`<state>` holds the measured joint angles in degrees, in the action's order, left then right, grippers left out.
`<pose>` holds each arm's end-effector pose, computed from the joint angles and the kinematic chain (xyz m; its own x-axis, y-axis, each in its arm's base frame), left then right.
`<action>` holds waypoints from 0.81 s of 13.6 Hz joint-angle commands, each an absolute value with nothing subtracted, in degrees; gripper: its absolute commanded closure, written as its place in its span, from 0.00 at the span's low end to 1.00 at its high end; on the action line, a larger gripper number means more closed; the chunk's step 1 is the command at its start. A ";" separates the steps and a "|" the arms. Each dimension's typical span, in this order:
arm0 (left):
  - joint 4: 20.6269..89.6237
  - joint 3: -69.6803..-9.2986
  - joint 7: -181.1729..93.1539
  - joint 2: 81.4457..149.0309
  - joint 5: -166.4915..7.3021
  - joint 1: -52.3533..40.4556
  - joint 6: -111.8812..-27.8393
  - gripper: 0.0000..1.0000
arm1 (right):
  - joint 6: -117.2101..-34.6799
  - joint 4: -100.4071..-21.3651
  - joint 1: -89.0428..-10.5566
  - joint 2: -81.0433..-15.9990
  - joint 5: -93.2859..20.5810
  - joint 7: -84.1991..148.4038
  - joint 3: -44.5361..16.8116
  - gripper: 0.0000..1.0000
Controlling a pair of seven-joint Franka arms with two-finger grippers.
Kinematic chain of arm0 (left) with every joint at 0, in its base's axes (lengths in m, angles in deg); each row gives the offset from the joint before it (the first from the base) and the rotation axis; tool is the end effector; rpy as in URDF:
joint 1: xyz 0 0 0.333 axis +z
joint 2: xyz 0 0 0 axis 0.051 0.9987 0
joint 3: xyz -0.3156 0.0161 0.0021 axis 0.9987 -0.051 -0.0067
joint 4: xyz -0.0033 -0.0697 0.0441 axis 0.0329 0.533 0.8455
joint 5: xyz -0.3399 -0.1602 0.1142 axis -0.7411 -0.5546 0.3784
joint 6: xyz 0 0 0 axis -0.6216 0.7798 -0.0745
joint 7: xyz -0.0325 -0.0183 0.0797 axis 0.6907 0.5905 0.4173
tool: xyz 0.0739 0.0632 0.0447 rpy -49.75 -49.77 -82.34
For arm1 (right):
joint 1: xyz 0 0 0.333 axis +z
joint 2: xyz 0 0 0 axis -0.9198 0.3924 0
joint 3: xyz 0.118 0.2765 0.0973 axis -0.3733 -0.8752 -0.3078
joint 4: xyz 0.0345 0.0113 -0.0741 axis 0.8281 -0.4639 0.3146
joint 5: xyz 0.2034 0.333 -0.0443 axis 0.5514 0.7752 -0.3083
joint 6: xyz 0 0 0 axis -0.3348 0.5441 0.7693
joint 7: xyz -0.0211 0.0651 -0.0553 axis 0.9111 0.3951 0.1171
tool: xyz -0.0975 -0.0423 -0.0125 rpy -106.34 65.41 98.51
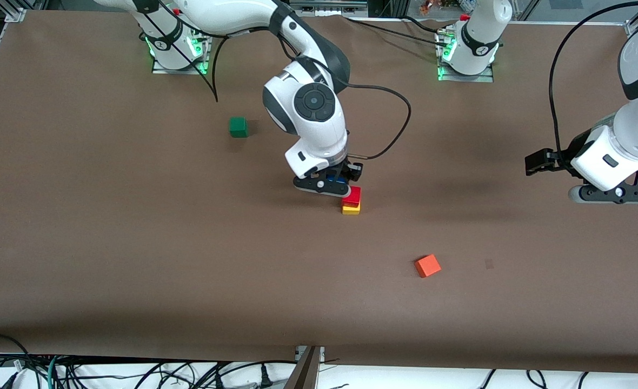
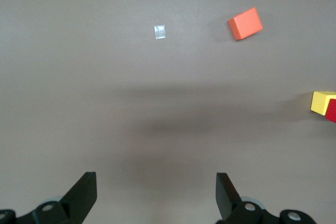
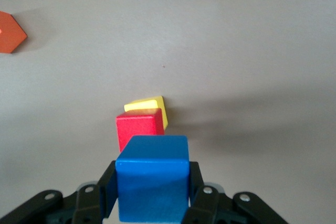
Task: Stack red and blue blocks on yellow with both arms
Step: 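Lift the blue cube with the right gripper toward the red cube, then lower the blue cube onto the red cube with the right gripper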
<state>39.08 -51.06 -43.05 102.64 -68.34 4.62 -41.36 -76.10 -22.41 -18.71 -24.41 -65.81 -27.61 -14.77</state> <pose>0.6129 -0.0416 0.5432 0.9904 0.0103 -0.1378 0.0068 -0.9996 -0.0264 0.5450 0.5597 0.3517 0.9772 -0.2111 0.0233 -0.2055 -0.9676 -0.1464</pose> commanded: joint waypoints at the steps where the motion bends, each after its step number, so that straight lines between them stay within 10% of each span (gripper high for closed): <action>1: 41.55 -51.14 -42.30 100.52 -68.93 5.04 -41.90 0.00 | -78.53 -19.78 -16.63 -21.72 -68.10 -29.70 -14.04 0.86; 11: 41.72 -52.36 -42.22 100.25 -71.39 3.98 -44.28 0.00 | -85.56 -19.78 -15.04 -18.64 -70.83 -30.06 -13.69 0.79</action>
